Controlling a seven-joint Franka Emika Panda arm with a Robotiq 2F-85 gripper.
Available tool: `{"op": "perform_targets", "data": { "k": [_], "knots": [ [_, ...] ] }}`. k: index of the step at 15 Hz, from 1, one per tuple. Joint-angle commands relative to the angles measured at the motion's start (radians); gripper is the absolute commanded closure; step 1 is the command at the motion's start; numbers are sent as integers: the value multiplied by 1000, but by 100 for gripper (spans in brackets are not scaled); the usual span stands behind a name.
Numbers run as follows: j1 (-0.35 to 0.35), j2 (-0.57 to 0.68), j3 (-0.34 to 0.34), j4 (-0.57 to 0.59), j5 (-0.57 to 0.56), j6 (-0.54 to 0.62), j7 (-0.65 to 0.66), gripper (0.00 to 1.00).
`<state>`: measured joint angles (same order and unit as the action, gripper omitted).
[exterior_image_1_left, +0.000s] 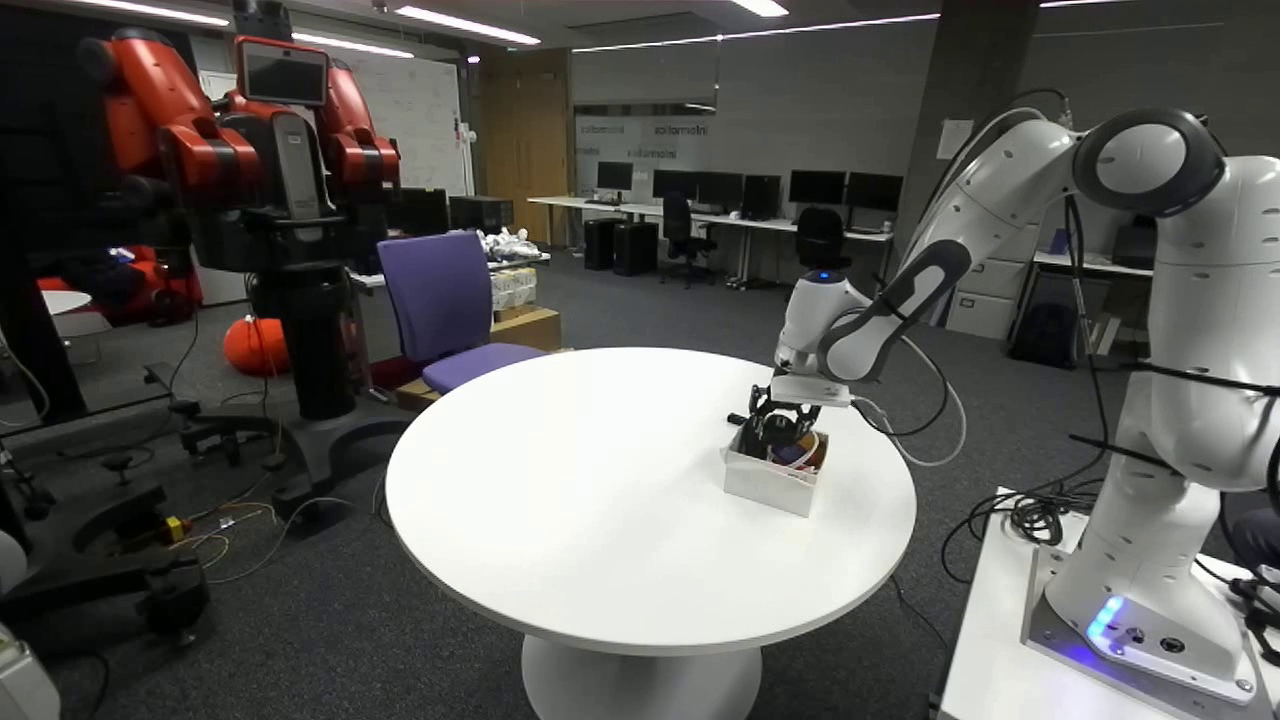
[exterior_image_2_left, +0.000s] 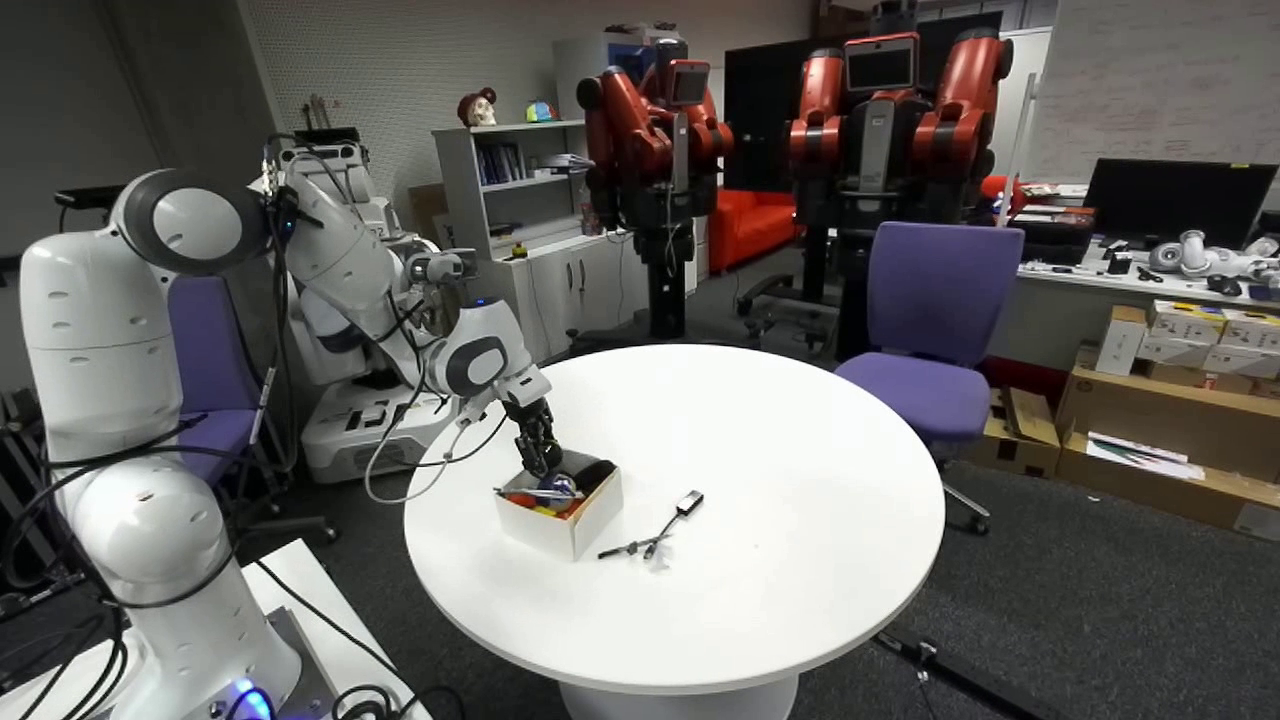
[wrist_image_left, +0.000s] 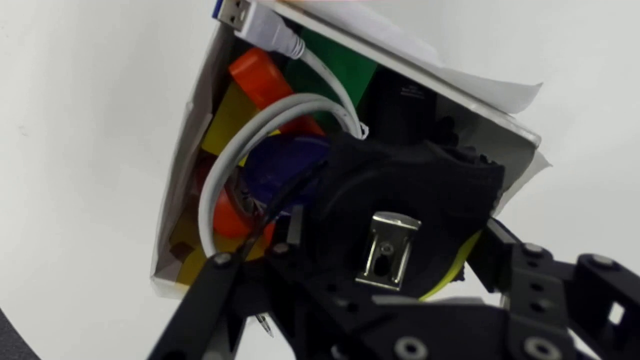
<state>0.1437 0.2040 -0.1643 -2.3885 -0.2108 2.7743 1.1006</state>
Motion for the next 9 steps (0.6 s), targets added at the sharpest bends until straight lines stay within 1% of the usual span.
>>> {"op": "perform_targets", "data": {
  "k": [1, 3, 6, 9],
  "knots": [
    [37, 3, -30, -11, -120, 22, 127, 8],
    [36, 2, -29, -11, -143, 15, 162, 0],
    [26, -11, -26, -21, -146, 20, 175, 0],
    [-8, -35, -13, -29, -102, 18, 112, 0]
  ]
}}
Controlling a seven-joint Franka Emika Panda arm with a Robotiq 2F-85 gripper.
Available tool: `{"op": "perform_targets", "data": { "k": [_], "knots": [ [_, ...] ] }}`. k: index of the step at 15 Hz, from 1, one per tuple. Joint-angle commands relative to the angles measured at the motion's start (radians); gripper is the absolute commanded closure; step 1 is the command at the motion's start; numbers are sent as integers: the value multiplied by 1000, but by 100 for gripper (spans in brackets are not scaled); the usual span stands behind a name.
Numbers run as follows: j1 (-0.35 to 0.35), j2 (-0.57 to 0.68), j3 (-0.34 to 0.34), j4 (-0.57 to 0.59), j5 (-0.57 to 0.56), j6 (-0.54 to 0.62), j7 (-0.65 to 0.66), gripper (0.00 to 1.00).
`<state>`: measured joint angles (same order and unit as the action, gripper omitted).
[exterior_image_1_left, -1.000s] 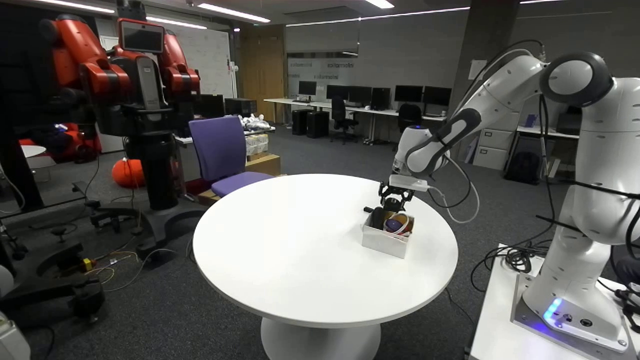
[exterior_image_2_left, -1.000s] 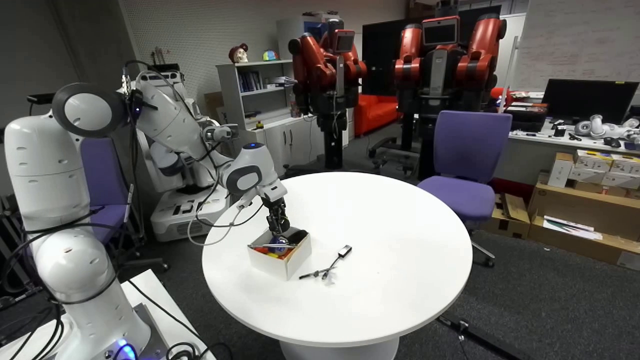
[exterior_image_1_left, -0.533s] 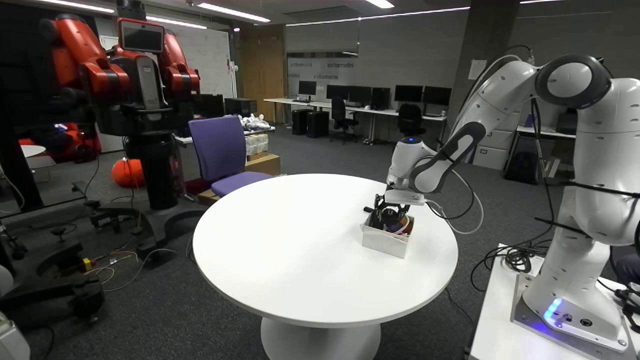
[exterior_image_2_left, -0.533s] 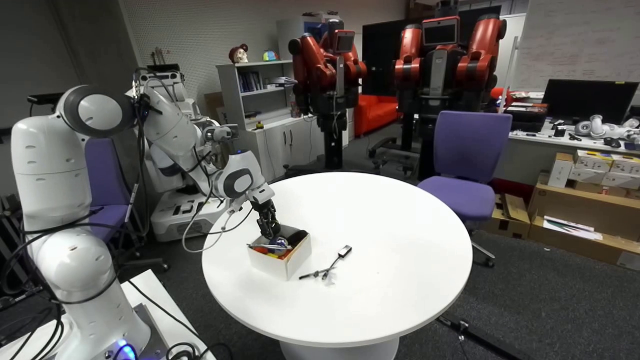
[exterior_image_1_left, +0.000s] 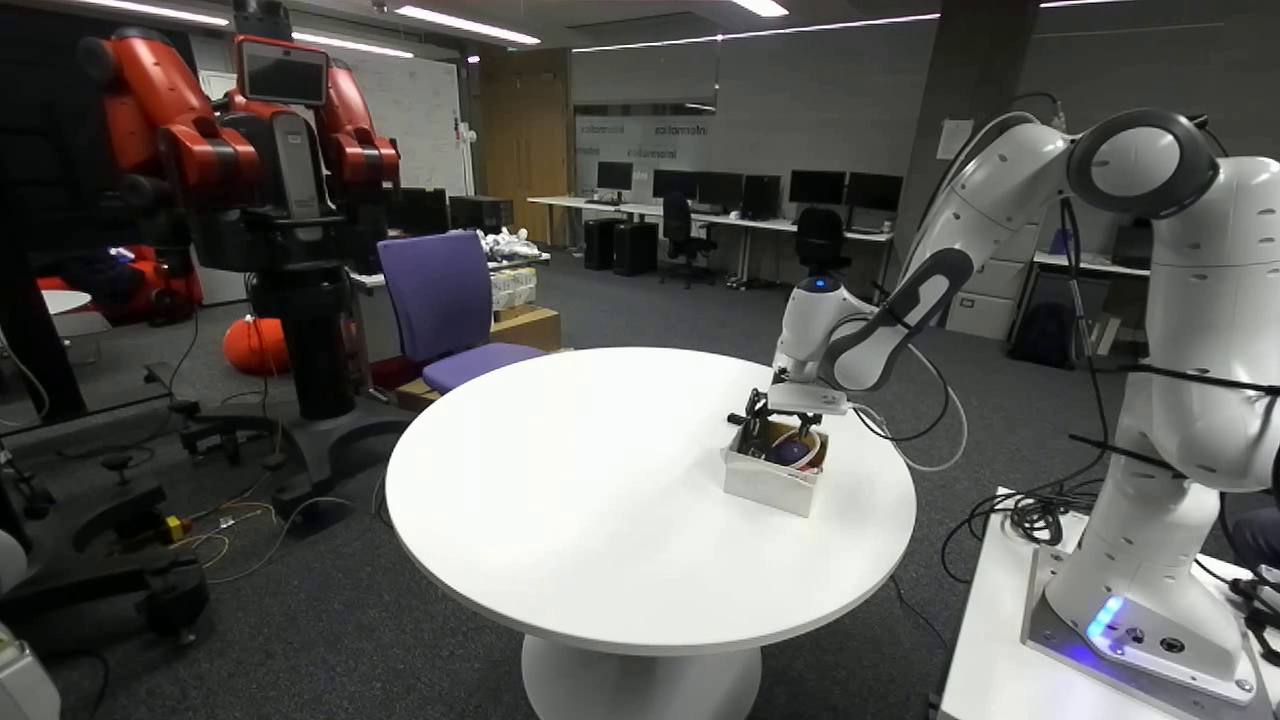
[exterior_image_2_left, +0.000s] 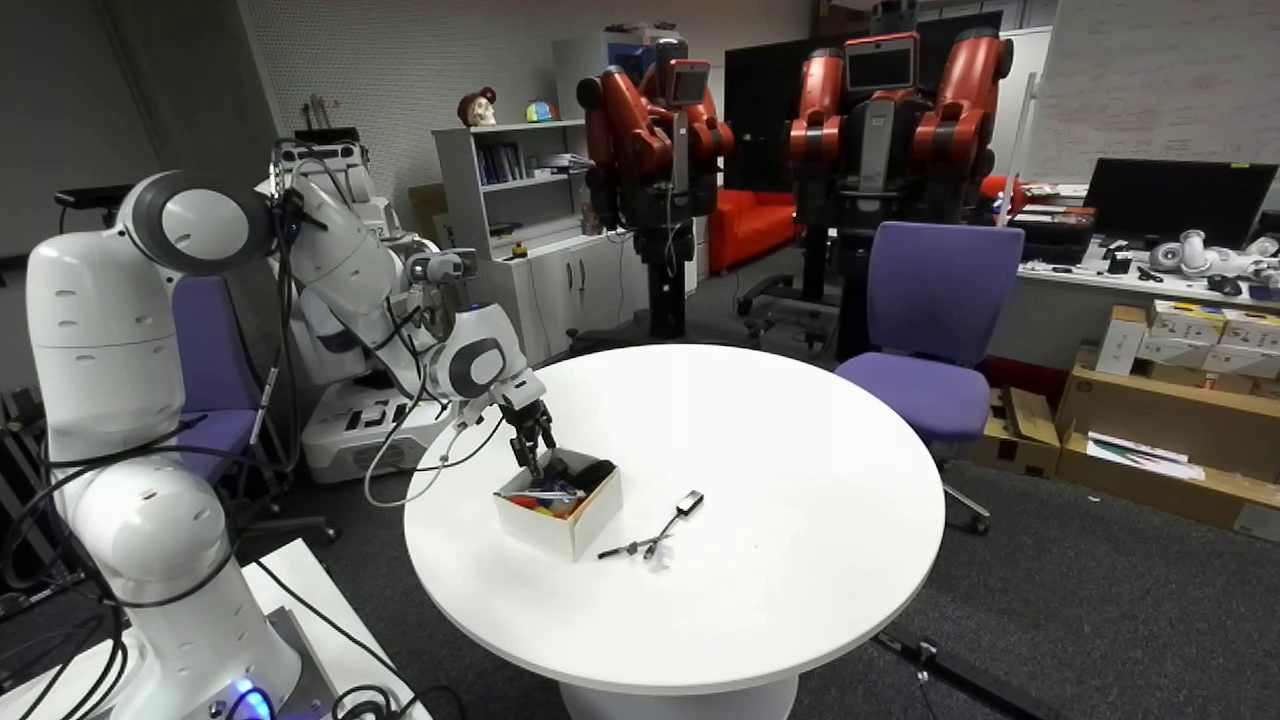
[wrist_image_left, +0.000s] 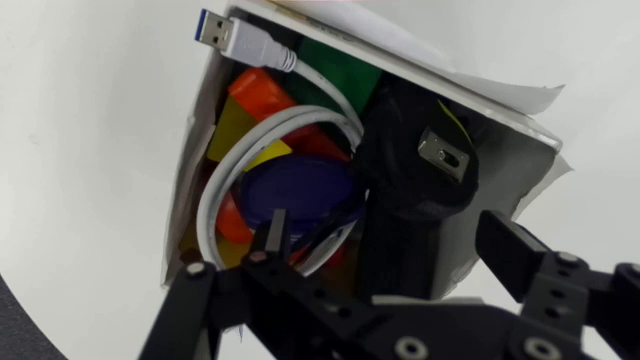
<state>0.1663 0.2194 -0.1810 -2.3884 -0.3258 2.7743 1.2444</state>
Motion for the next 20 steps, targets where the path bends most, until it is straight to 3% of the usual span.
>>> {"op": "perform_targets", "data": {
  "k": [1, 5, 8, 10, 14, 20],
  "knots": [
    [-56, -65, 14, -29, 51, 8, -73, 0],
    [-169, -111, 23, 2, 195, -102, -351, 0],
    [-301, -101, 59, 73, 247, -237, -585, 0],
    [-324, -43, 2, 157, 335, -280, -732, 0],
    [-363, 98, -20, 300, 412, -322, -880, 0],
    [-379, 324, 19, 437, 525, -253, -927, 0]
  ]
}}
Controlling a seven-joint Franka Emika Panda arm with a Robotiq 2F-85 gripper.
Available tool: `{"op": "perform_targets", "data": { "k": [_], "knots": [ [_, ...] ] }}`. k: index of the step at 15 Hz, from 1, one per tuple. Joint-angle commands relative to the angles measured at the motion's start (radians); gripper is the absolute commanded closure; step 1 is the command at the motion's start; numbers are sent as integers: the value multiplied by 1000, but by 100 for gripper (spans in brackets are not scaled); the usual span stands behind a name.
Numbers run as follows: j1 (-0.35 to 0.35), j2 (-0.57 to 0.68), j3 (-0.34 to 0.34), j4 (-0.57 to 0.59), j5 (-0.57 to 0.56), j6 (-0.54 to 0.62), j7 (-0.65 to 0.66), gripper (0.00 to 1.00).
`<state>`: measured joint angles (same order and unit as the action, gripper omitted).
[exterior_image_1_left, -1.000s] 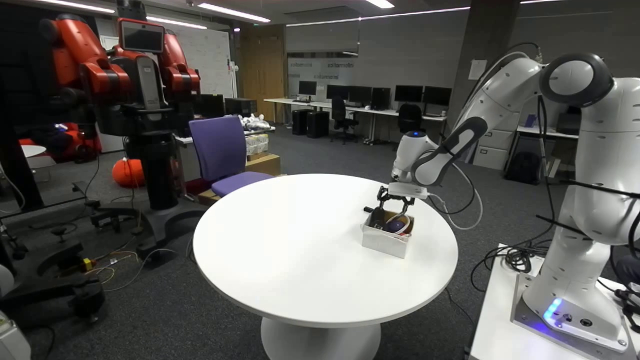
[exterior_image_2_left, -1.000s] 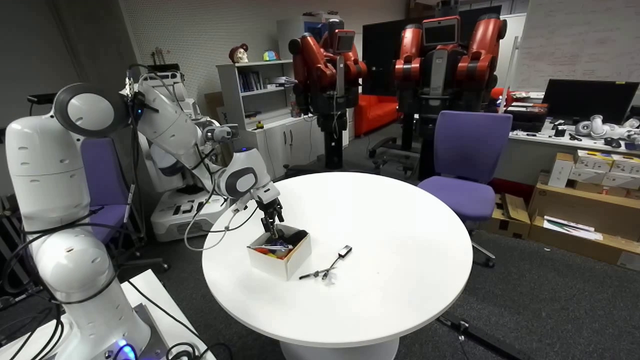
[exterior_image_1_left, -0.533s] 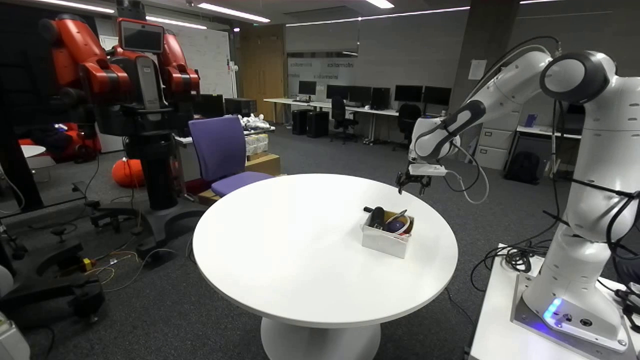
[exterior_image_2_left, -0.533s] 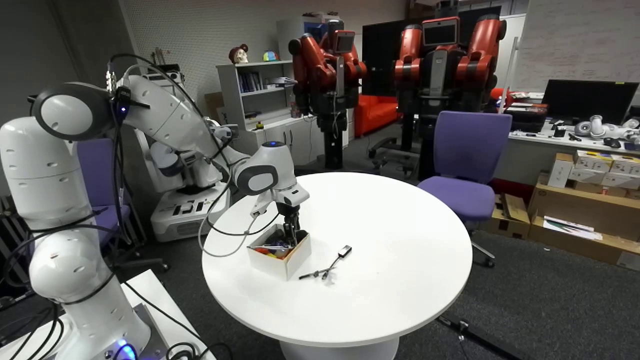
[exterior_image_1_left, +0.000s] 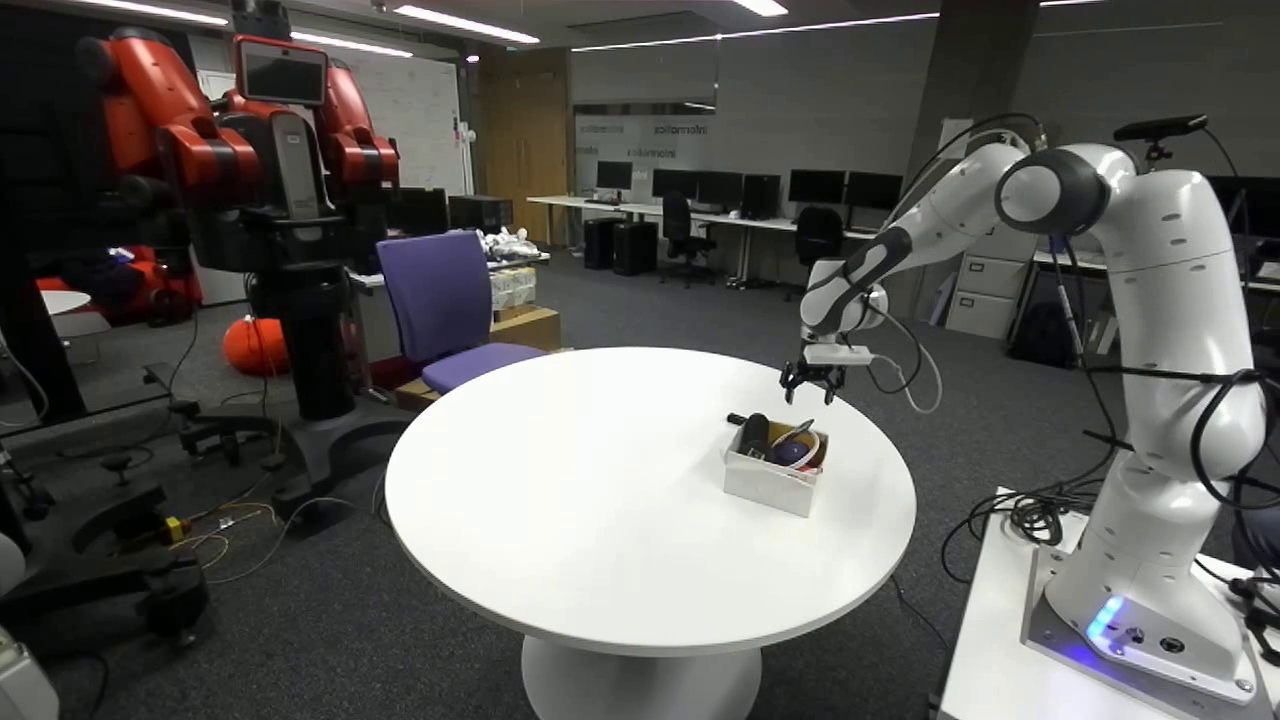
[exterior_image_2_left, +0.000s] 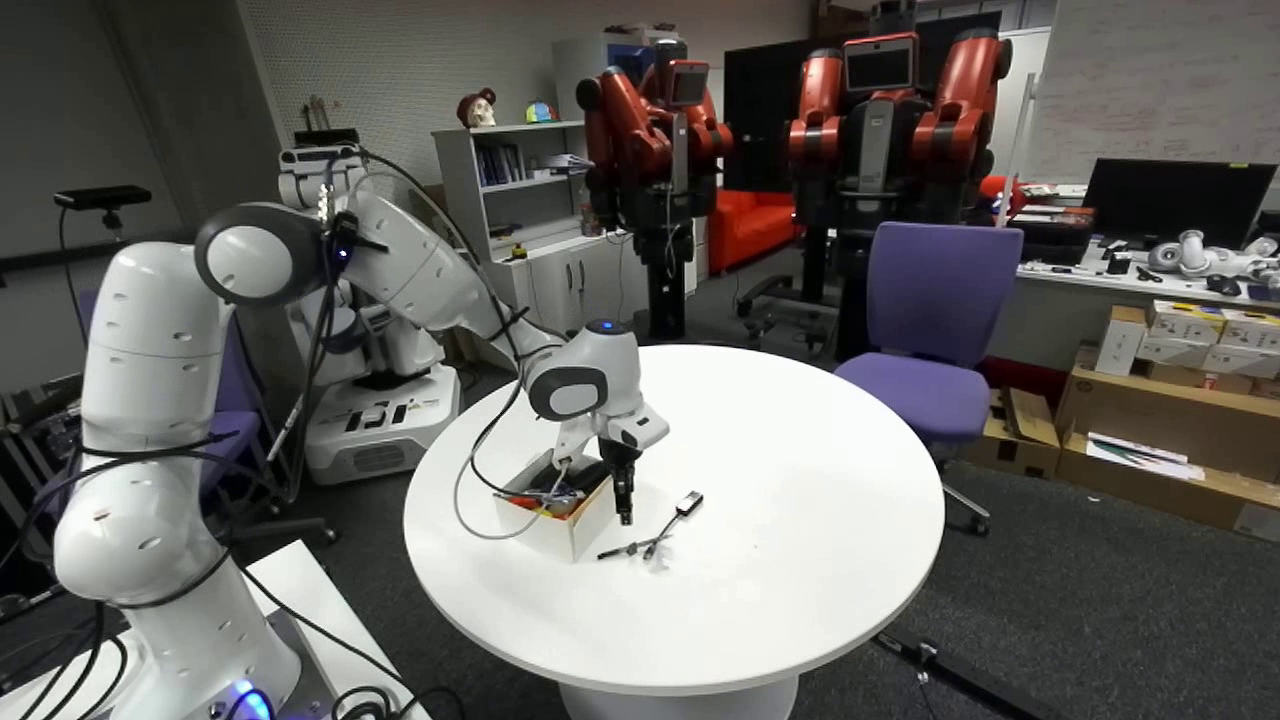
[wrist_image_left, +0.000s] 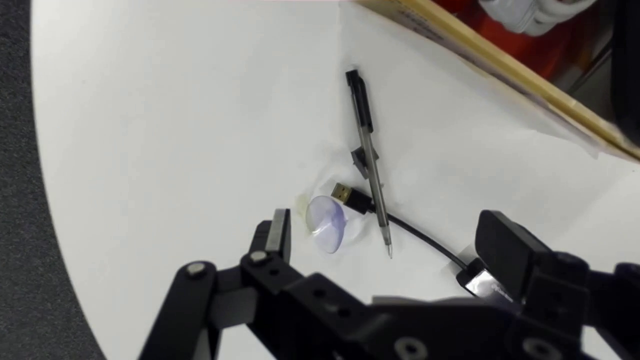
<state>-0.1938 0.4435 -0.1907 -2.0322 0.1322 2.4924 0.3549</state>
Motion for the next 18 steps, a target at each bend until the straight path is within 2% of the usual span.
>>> {"op": "perform_targets", "data": {
  "k": [1, 7, 13, 14, 15, 17, 18],
  "knots": [
    [-17, 131, 34, 95, 81, 47, -32, 0],
    [-19, 260, 45, 167, 117, 114, -29, 0],
    [-26, 281, 38, 175, 111, 112, -36, 0],
    [-26, 281, 36, 173, 109, 112, -35, 5],
    [-27, 281, 37, 173, 109, 112, -36, 27],
    [-28, 279, 36, 172, 108, 111, -37, 32],
    [-27, 279, 36, 171, 108, 112, -36, 40]
  ]
}}
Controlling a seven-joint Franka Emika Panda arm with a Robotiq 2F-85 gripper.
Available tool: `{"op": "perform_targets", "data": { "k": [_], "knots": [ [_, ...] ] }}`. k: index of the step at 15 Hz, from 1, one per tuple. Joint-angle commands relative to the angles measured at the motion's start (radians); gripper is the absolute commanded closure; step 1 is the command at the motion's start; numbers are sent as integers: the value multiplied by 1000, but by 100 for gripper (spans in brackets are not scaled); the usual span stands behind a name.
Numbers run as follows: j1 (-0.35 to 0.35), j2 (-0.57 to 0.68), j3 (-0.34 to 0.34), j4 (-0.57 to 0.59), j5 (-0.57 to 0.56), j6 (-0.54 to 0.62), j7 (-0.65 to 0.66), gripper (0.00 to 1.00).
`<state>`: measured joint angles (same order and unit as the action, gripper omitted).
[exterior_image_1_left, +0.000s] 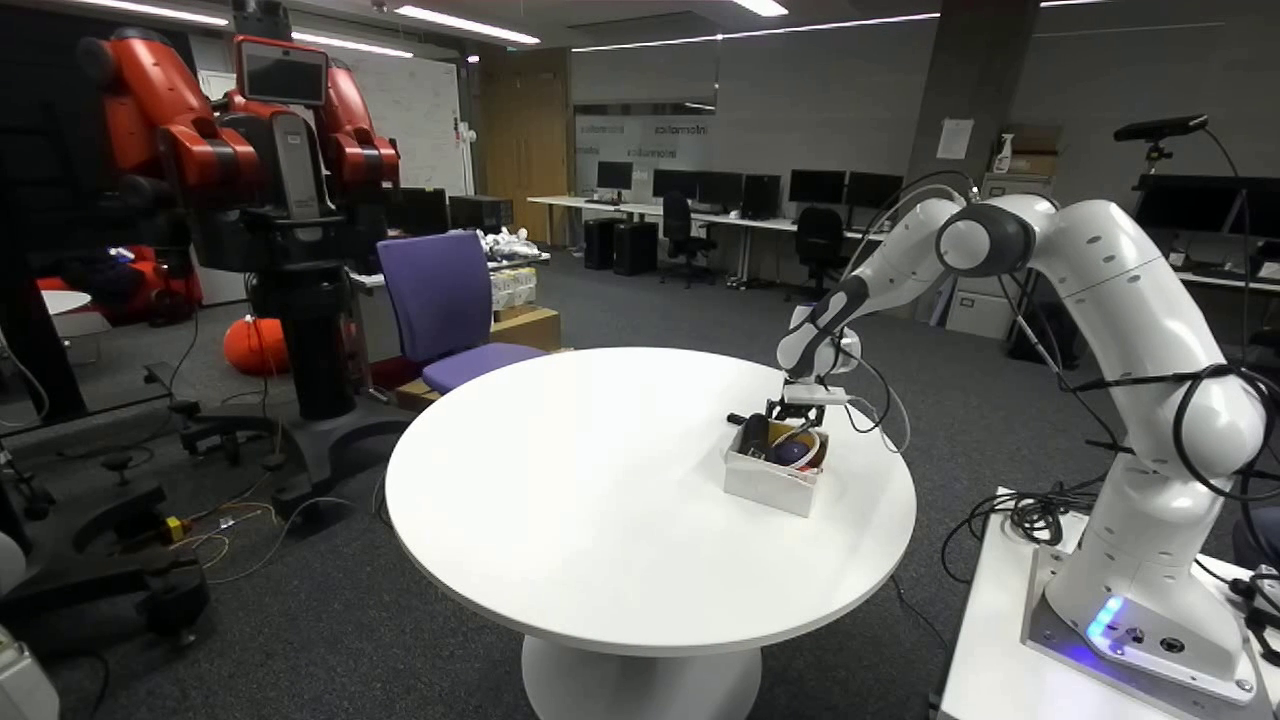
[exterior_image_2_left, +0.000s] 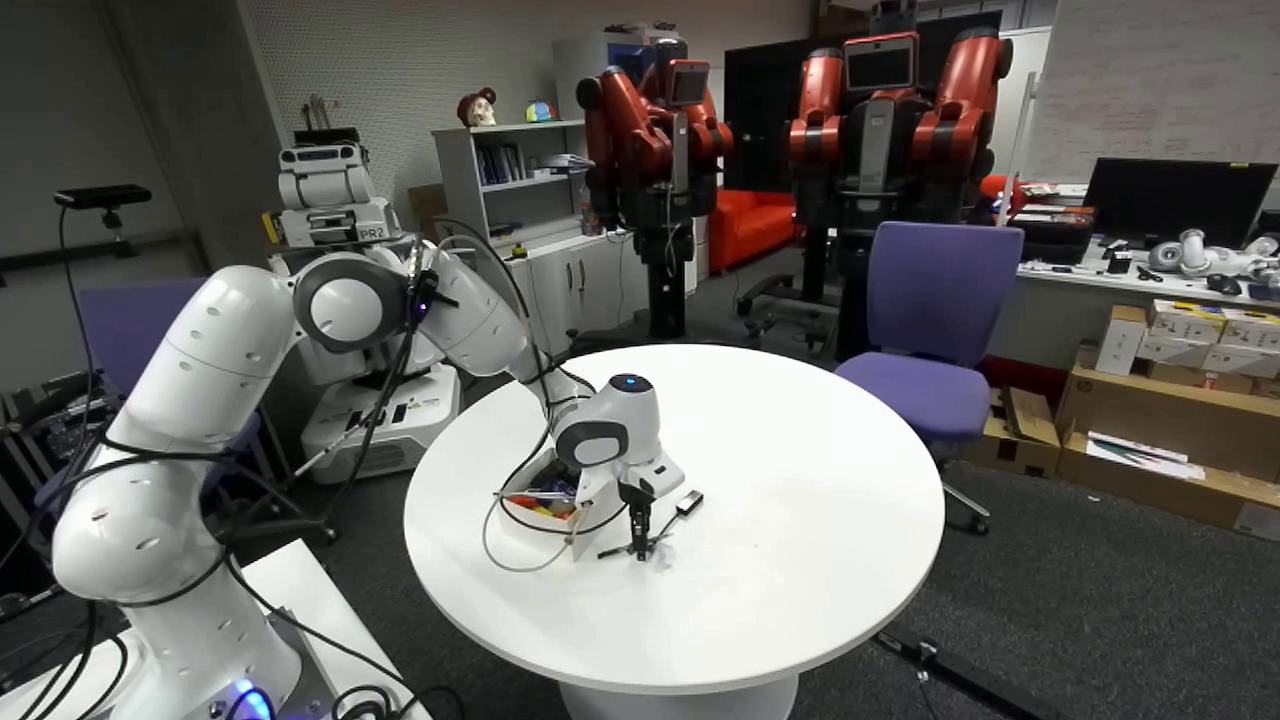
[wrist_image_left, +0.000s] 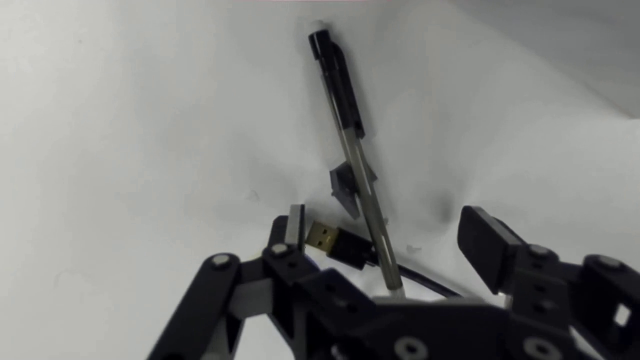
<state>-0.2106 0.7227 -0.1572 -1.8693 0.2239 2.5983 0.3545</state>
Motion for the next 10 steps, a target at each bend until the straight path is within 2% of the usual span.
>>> {"op": "perform_targets", "data": {
  "k": [1, 5, 8, 10],
  "knots": [
    [-9, 0, 2, 8, 16, 6, -35, 47],
    [-5, 0, -2, 10, 12, 7, -32, 79],
    [-7, -13, -1, 0, 12, 13, -38, 99],
    [-9, -32, 0, -19, 12, 17, -48, 100]
  ]
}}
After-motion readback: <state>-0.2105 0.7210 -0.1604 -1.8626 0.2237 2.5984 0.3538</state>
